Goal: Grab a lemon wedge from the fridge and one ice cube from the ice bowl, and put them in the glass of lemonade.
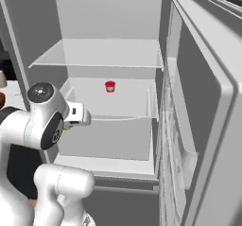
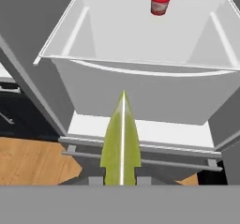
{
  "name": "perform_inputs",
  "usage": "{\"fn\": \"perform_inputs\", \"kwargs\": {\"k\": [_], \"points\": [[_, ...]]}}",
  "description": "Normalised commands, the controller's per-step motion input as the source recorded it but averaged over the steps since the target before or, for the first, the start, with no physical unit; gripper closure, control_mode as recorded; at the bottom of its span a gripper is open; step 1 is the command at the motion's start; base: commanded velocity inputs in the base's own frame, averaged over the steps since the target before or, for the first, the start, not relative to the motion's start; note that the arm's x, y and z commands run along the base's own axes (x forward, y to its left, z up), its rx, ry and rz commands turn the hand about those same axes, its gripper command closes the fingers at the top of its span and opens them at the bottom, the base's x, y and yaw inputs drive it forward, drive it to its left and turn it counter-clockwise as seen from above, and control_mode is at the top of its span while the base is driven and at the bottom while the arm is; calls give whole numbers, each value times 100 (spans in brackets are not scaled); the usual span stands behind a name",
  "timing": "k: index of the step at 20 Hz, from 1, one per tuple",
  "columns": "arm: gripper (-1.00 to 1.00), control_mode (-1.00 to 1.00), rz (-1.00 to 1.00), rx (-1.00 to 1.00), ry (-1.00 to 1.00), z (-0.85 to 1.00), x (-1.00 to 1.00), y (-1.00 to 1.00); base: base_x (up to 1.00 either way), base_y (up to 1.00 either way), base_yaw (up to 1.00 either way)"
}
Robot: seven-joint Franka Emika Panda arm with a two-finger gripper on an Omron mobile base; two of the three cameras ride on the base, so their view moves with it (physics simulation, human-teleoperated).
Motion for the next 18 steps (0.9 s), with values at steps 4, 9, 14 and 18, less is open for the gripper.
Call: {"fn": "perform_inputs", "kwargs": {"k": [4,9,14,18], "points": [[100,100,0,0,0,0,0,0,-97,74,0],[100,100,0,0,0,0,0,0,-43,100,-2],[100,100,0,0,0,0,0,0,9,100,-15],[100,100,0,0,0,0,0,0,59,100,-17]]}}
